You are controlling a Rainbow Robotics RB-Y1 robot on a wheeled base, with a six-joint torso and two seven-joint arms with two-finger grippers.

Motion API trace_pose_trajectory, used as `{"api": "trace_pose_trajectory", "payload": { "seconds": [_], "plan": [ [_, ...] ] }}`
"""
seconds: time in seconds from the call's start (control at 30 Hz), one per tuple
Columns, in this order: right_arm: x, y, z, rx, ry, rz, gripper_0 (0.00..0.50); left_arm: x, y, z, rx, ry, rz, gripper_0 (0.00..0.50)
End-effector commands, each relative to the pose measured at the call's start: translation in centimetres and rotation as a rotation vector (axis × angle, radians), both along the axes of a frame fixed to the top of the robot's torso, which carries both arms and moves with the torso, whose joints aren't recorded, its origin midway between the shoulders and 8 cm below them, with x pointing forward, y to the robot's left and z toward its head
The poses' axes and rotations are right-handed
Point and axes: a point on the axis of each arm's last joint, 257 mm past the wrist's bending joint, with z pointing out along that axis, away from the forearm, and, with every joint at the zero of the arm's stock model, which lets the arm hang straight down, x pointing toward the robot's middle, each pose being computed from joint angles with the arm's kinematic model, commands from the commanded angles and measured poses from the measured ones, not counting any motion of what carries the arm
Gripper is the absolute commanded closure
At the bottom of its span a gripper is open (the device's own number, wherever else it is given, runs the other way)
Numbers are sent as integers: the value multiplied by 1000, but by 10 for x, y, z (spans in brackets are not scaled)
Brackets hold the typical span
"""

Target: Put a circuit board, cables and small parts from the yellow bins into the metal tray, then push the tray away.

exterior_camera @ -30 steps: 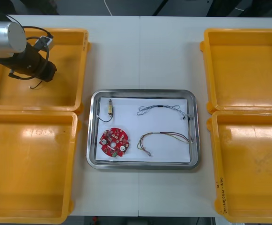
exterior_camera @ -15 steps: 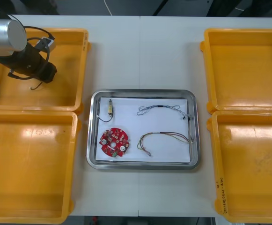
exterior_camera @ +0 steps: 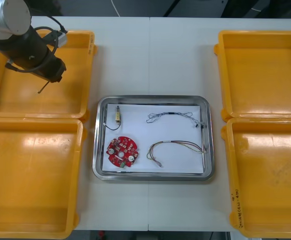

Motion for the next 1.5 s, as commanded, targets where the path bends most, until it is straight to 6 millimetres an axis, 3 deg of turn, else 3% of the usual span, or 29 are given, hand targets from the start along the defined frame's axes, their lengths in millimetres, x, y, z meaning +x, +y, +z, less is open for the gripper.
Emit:
{"api": "trace_pose_trajectory", "payload": {
  "seconds": [0.03,0.4,0.77,1.03,1.23,1.5],
  "plan": [
    [-7,-17,7,-15,-2,-49,0,-1,-9,47,-61,-49,118,500],
    [-8,-17,6,-11,0,-60,0,-38,-80,65,-83,-25,80,500],
    [-9,-18,5,-8,3,-67,0,-72,-157,64,-124,-25,49,500],
    [-9,-18,5,-6,3,-70,0,-88,-195,44,-131,-12,55,500],
    [-9,-18,5,-6,3,-71,0,-96,-221,19,-130,2,55,500],
    [-9,-18,4,-6,4,-74,0,-101,-241,-14,-129,24,48,500]
  ]
}}
